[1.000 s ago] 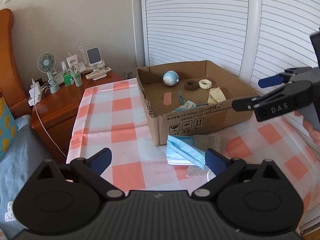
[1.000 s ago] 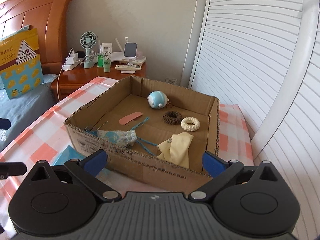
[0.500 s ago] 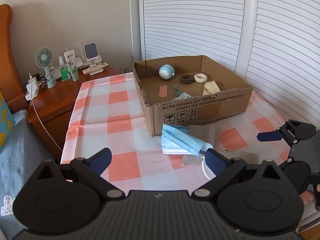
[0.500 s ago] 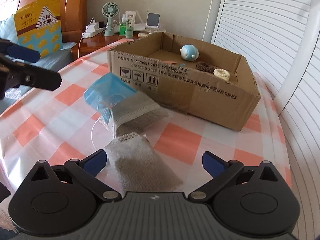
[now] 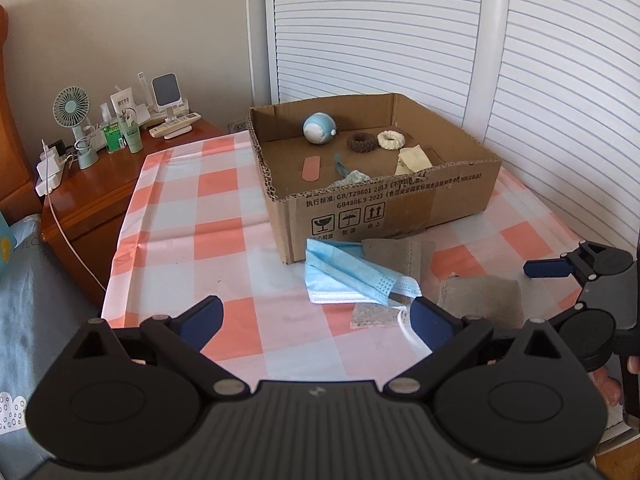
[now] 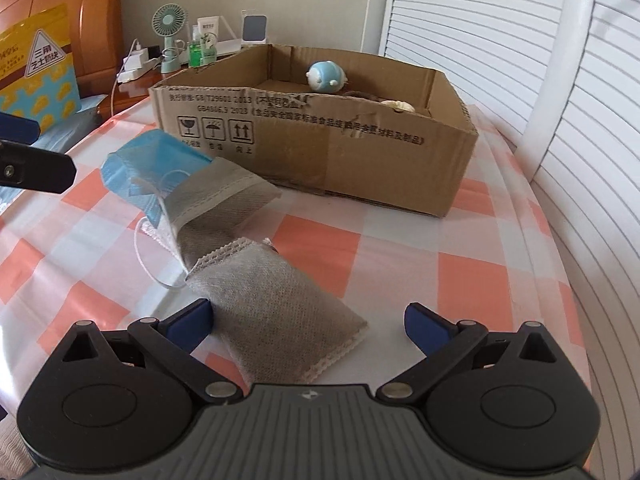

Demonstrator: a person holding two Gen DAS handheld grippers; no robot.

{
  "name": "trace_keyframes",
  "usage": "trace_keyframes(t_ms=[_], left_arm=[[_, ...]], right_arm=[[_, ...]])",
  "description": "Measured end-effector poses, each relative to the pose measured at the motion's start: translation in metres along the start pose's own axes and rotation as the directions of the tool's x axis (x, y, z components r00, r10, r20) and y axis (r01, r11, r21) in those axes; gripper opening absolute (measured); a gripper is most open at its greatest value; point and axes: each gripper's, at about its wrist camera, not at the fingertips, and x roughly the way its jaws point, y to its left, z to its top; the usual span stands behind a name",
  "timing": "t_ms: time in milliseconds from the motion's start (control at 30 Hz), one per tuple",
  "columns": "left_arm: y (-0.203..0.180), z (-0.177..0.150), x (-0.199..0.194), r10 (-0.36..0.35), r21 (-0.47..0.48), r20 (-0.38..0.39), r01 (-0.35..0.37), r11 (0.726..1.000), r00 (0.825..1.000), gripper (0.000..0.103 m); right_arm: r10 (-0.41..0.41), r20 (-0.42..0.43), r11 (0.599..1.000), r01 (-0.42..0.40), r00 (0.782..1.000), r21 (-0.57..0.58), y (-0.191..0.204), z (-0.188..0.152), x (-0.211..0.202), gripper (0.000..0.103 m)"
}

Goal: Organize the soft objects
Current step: 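Move both tools toward the two grey felt pouches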

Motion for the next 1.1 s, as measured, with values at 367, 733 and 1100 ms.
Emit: trace_keyframes(t_ms=[367, 733, 1100], left_arm=[[-0.014, 0.021, 0.027, -0.028, 0.050, -0.008, 0.029, 0.998, 1.000, 0.100], [0.005, 0.020, 0.076, 0.096, 0.055, -0.093, -0.091, 0.994, 0.991, 0.100], [0.051, -0.003, 0.074, 0.188, -0.002, -0.152, -0.190, 0.982, 0.970, 0.100]], right_arm=[[-0.097, -0.001, 0.988, 0.097, 0.995, 0.124, -0.041, -0.008, 0.005, 0.103], [-0.087, 0.025, 0.990, 0.084, 0.996, 0.113, -0.041, -0.010, 0.005, 0.103], [-0.087, 0.027, 0.990, 0.083, 0.996, 0.112, -0.041, -0.011, 0.005, 0.103]])
